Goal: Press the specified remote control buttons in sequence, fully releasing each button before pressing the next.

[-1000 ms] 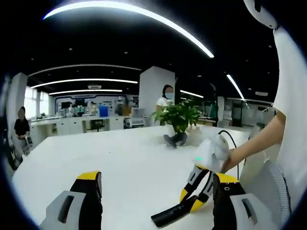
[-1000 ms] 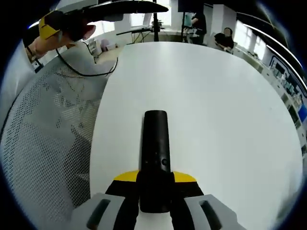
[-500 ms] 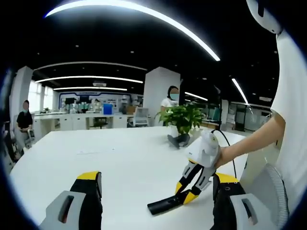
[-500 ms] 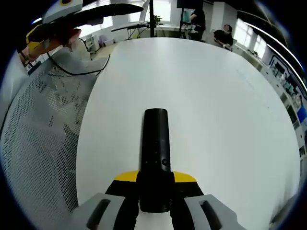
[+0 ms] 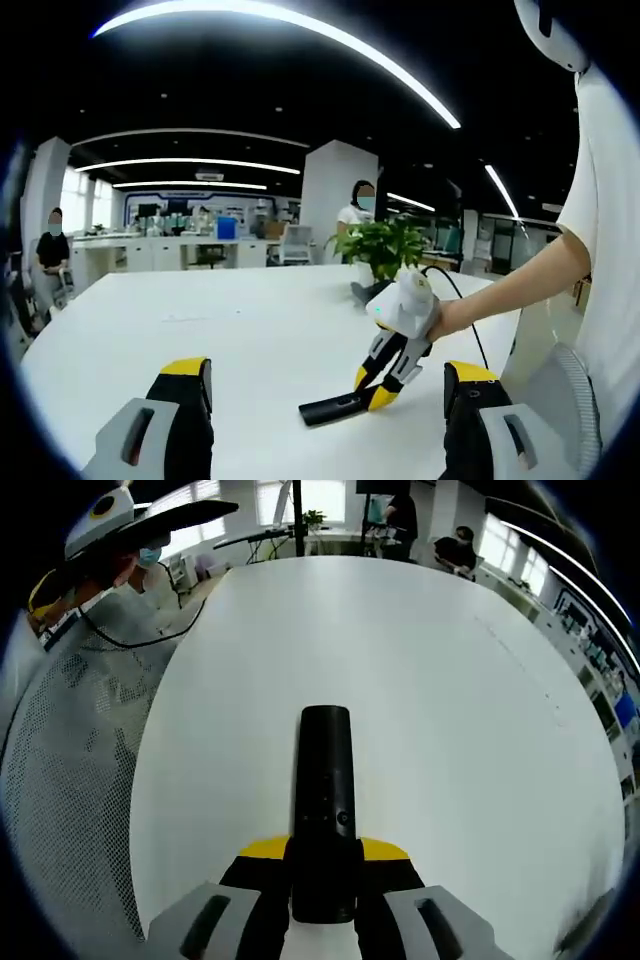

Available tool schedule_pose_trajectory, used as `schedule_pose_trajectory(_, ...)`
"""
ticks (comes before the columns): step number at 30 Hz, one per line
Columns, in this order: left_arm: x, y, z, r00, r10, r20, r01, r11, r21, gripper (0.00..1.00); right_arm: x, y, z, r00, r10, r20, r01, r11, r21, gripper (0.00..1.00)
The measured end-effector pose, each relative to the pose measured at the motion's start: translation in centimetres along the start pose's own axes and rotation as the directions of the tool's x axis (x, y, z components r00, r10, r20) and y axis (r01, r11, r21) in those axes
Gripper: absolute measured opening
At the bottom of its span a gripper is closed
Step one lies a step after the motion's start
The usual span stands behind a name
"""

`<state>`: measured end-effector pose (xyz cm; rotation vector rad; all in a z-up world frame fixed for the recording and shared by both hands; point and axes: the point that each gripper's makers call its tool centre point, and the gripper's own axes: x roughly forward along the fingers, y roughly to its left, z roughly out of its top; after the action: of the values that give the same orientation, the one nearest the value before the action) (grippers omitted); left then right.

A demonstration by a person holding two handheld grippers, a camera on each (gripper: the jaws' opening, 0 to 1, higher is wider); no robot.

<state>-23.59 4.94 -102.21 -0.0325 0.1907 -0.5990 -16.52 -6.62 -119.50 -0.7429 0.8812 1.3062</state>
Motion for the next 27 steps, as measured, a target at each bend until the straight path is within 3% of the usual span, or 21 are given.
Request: schedule_pose_trajectory(27, -0.2, 0.1, -0.3, 1.0, 0.006, -0.013, -0.007, 1.0, -0.004, 0.99, 0.3, -5.4, 0.7, 0.999, -0.028, -0.019, 0.028, 0.999, 0.026, 0.21)
